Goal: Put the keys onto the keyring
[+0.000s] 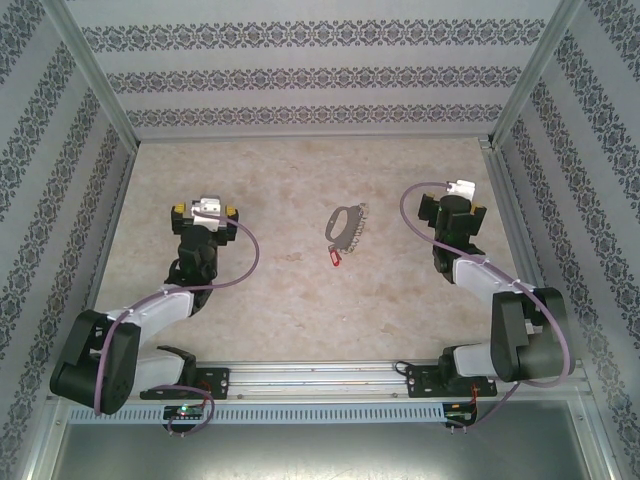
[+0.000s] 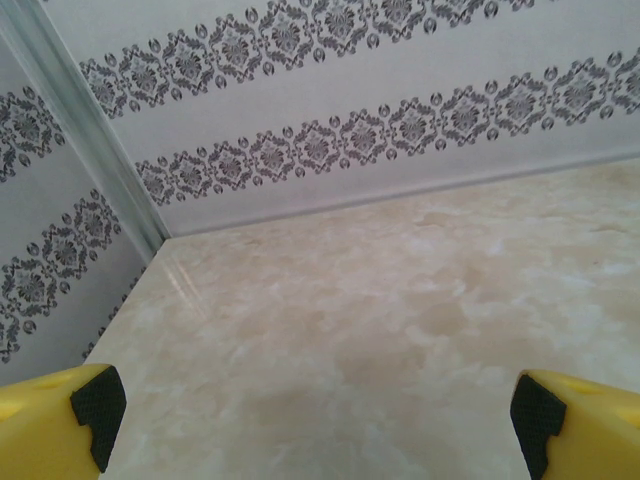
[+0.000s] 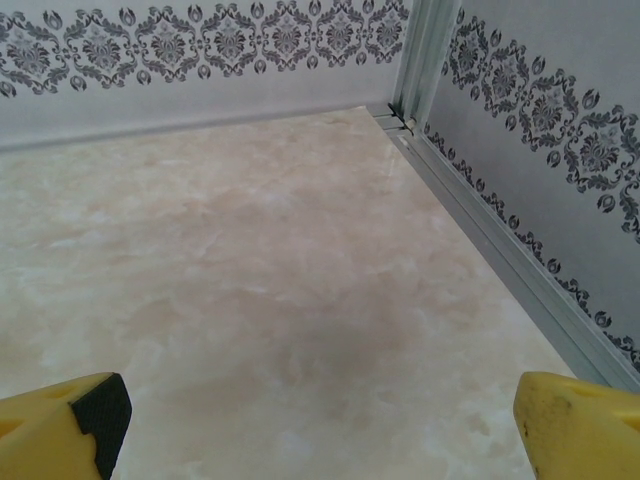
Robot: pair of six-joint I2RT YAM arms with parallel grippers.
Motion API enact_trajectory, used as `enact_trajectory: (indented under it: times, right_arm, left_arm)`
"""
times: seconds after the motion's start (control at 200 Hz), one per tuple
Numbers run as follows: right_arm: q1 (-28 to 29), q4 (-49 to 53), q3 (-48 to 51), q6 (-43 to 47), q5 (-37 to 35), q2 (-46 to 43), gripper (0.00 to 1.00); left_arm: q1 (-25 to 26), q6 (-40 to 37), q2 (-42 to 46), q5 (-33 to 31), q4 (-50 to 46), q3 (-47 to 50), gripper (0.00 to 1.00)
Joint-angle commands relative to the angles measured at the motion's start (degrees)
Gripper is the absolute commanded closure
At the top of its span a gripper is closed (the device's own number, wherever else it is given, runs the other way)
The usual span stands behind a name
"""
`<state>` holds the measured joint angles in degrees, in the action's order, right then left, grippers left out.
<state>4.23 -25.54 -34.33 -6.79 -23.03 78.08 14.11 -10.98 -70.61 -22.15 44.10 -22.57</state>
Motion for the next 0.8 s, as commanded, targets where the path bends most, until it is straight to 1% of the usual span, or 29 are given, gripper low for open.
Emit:
enact_trajectory:
  times: [0.0,0.075,0.125,0.17,0.22,0.25,0.285,0.34,0.37,0.43,0.46,0.525,0.605,0.635,0.694,0.754,0.794]
  right_arm:
    - [-0.5,1.6,-0.8,1.9,0.2,-0.2,0.02]
    - [-0.4,1.7,0.4,2.3,-0.2,-0.4,0.02]
    - [-0.4,-0.3,1.7,1.8,0.2,-0.4,0.02]
    - [-0.4,-1.8,2.4,2.0,1.6,-0.3,0.02]
    - [-0.3,-2.4,2.9,2.5,2.9,-0.1,0.02]
    - [-0.4,-3.2,3.3,2.9,4.4,0.0,0.02]
    - [-0.3,-4.1,3.9,3.7,6.4,0.3,0.02]
    - [-0.1,-6.5,5.2,4.4,7.6,0.6,0.02]
    - [-0.1,-9.1,6.6,4.6,8.2,0.9,0.02]
    - [0.0,-16.0,10.3,5.0,9.2,1.7,0.02]
    - [-0.1,-20.4,12.3,5.0,9.7,2.5,0.02]
    - [0.1,-30.0,17.0,5.8,11.3,5.4,0.03]
    - [0.3,-40.7,19.8,7.2,14.0,9.7,0.02]
    - [0.4,-41.0,19.9,7.5,14.8,9.6,0.02]
    - [0.2,-37.0,19.4,7.7,16.2,7.8,0.02]
    - [-0.1,-38.5,19.0,8.0,17.9,9.2,0.03]
    - [-0.3,-37.7,18.5,7.9,19.0,9.4,0.02]
  left_arm:
    - [-0.6,0.2,-1.5,-0.9,-0.1,0.9,0.00]
    - [-0.8,1.9,-3.1,-1.0,3.0,2.8,0.00]
    - [-0.9,2.4,-4.5,-0.7,5.7,3.9,0.00]
    - [-0.9,2.5,-6.4,-0.7,8.6,4.6,0.00]
    - [-1.1,1.6,-8.8,-0.2,14.4,5.9,0.00]
    - [-1.1,2.0,-9.9,-0.7,15.1,6.2,0.00]
    - [-1.2,2.4,-11.2,0.6,16.5,7.2,0.00]
    - [-1.4,2.2,-14.7,1.6,22.2,8.6,0.00]
    - [-1.4,1.6,-17.1,2.3,27.0,9.6,0.00]
    - [-1.4,1.2,-22.1,0.7,37.3,11.6,0.00]
    - [-1.5,2.0,-21.5,0.4,36.7,12.0,0.00]
    - [-2.2,2.7,-19.9,2.5,33.5,11.9,0.00]
    - [-2.5,2.3,-21.4,4.3,36.9,12.8,0.00]
    - [-2.5,2.4,-21.6,5.1,37.4,13.3,0.00]
    - [-3.0,2.7,-21.9,6.5,37.5,13.1,0.00]
    - [-4.7,4.2,-22.5,8.7,37.3,13.1,0.00]
    - [-5.5,4.7,-23.7,9.5,37.4,12.8,0.00]
